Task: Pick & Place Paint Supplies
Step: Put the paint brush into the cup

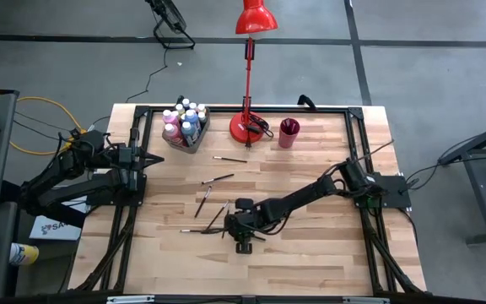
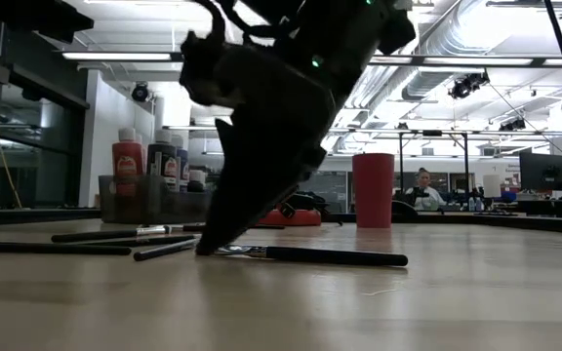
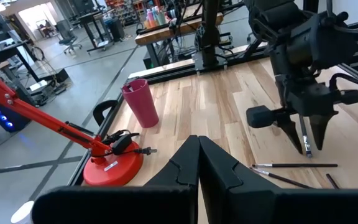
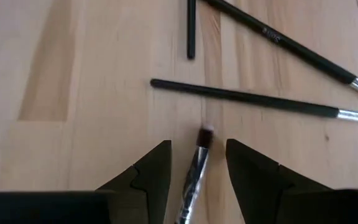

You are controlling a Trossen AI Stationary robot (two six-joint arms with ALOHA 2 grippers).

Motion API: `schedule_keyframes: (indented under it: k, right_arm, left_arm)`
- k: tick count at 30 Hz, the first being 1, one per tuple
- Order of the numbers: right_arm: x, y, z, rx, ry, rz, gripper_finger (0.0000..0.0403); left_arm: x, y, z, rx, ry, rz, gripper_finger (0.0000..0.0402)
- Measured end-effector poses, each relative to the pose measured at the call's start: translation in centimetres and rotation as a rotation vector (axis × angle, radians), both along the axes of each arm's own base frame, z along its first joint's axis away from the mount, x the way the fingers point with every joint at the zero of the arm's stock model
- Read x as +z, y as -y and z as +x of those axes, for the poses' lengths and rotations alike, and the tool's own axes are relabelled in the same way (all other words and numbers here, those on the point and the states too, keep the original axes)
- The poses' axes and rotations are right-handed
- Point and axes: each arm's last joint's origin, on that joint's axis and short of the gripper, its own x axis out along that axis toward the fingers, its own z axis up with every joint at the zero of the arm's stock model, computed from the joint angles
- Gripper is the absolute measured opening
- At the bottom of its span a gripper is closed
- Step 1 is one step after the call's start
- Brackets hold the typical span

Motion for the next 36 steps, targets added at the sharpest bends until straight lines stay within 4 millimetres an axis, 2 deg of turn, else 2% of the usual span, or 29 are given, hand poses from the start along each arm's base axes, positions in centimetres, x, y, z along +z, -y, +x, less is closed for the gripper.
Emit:
schedule_keyframes:
  k: [12,25,31,36]
  right_arm:
    - [-0.9,-0.1,0.3,-0.01,0.01,-0.012,0.0139]
    - [-1.5,0.0,0.4,0.007,0.004,-0.046,0.004]
    - [-1.5,0.0,0.3,0.003,-0.002,-0.041,0.001]
    - [-1.5,0.0,0.3,-0.033,-0.006,-0.018,0.0005]
  left_arm:
    - [0.0,0.0,0.0,0.0,0.0,0.0,0.0]
    - [0.0,0.0,0.0,0.0,0.0,0.0,0.0]
    - [0.0,0.0,0.0,0.0,0.0,0.0,0.0]
    - [0.0,0.0,0.0,0.0,0.0,0.0,0.0]
